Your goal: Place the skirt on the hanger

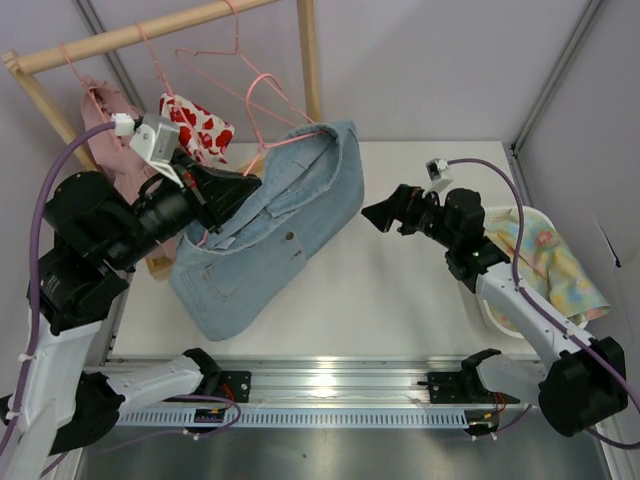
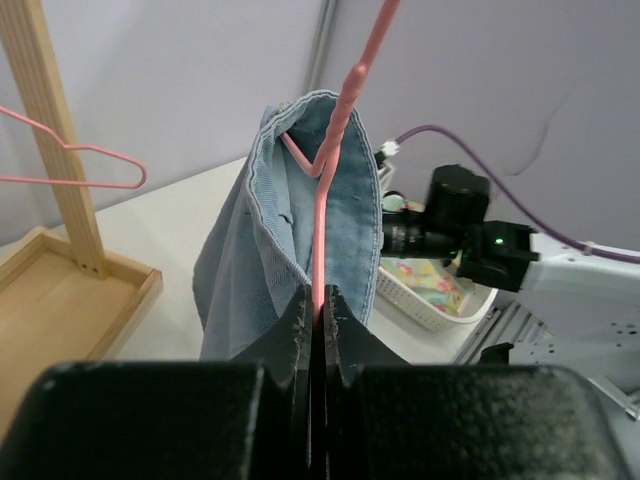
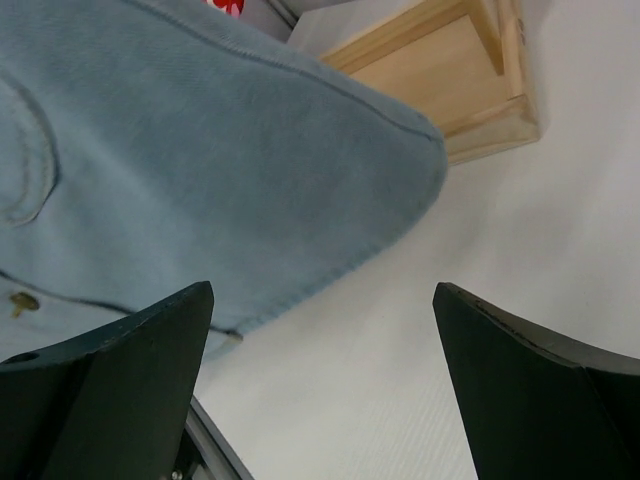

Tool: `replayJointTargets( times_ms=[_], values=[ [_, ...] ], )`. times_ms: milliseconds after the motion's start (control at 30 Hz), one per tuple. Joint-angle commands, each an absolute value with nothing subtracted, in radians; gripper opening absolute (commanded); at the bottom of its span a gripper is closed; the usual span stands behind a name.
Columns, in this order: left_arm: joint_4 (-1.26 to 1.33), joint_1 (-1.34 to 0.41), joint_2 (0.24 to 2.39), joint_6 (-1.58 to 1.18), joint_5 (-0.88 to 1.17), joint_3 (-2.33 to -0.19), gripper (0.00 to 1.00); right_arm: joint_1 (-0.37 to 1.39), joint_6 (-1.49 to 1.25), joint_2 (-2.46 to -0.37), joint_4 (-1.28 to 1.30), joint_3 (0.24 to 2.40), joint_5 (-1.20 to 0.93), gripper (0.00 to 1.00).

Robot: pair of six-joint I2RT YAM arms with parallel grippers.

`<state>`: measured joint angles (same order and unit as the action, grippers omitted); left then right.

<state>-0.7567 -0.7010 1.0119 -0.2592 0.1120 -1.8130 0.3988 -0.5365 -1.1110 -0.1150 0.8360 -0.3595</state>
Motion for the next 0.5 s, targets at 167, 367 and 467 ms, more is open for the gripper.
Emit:
replayJointTargets(
  times_ms=[167,367,467],
  values=[
    [-0.583,-0.704,0.965,-0.33,0.181,-1.819,0.0,0.402,-0.597,-1.206,-0.445,0.813,-0.445,0.99],
    [-0.569,-0.704,0.973,-0.347,0.21,-1.815,0.0,0.413,-0.637,-1.265,-0.578,0.801,-0.442,0.99],
    [-0.568,-0.703,0.968,-0.35,0.206,-1.809,0.0,0.426,-0.634,-1.281,-0.633,0.799,-0.443,0.95]
  ],
)
